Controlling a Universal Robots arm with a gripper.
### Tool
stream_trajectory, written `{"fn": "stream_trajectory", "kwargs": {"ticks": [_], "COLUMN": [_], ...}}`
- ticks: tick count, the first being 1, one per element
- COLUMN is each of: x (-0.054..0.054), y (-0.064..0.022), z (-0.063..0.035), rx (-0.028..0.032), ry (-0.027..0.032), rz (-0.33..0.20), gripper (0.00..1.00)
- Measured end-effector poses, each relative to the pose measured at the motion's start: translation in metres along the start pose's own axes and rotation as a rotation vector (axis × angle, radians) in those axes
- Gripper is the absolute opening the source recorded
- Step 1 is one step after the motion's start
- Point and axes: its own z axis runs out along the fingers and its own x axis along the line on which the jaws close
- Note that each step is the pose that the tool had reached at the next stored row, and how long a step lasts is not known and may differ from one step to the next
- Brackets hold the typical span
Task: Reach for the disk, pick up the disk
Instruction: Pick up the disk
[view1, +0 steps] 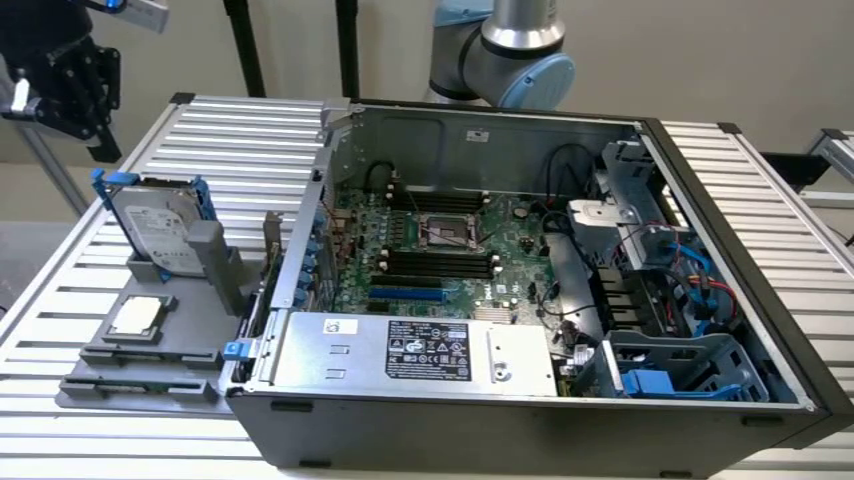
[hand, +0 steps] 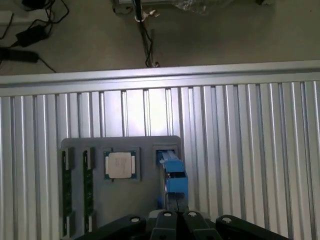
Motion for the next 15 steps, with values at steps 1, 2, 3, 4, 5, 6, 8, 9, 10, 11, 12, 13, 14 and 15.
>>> {"fn": "stream_trajectory", "kwargs": {"ticks": [1,2,3,4,5,6,8,9,10,11,12,13,14,15], "x": [-0.0001,-0.0002,-0.0001,-0.0001,-0.0001,-0.0001,-0.0001,-0.0001,-0.0001,-0.0001,-0.0001,-0.0001,-0.0001,0.0000], "y": [-0.0003,-0.0007,-0.0014,-0.0017,-0.0018,-0.0018,-0.0018,-0.0019,-0.0019,-0.0019,-0.0020,-0.0019,-0.0020,-0.0021], "z": [0.0001,0.0001,0.0001,0.0001,0.0002,0.0002,0.0001,0.0001,0.0002,0.0005,0.0011,0.0020,0.0033,0.0050], "rx": [0.0012,0.0020,0.0025,0.0028,0.0028,0.0028,0.0028,0.0028,0.0028,0.0029,0.0029,0.0031,0.0039,0.0051], "ry": [0.0002,0.0004,0.0005,0.0006,0.0006,0.0007,0.0007,0.0007,0.0007,0.0007,0.0007,0.0007,0.0007,0.0006], "rz": [-0.009,-0.016,-0.022,-0.026,-0.027,-0.027,-0.028,-0.028,-0.028,-0.028,-0.028,-0.028,-0.028,-0.028], "gripper": [0.11,0.11,0.11,0.11,0.11,0.11,0.18,0.24,0.30,0.30,0.36,0.42,0.42,0.42]}}
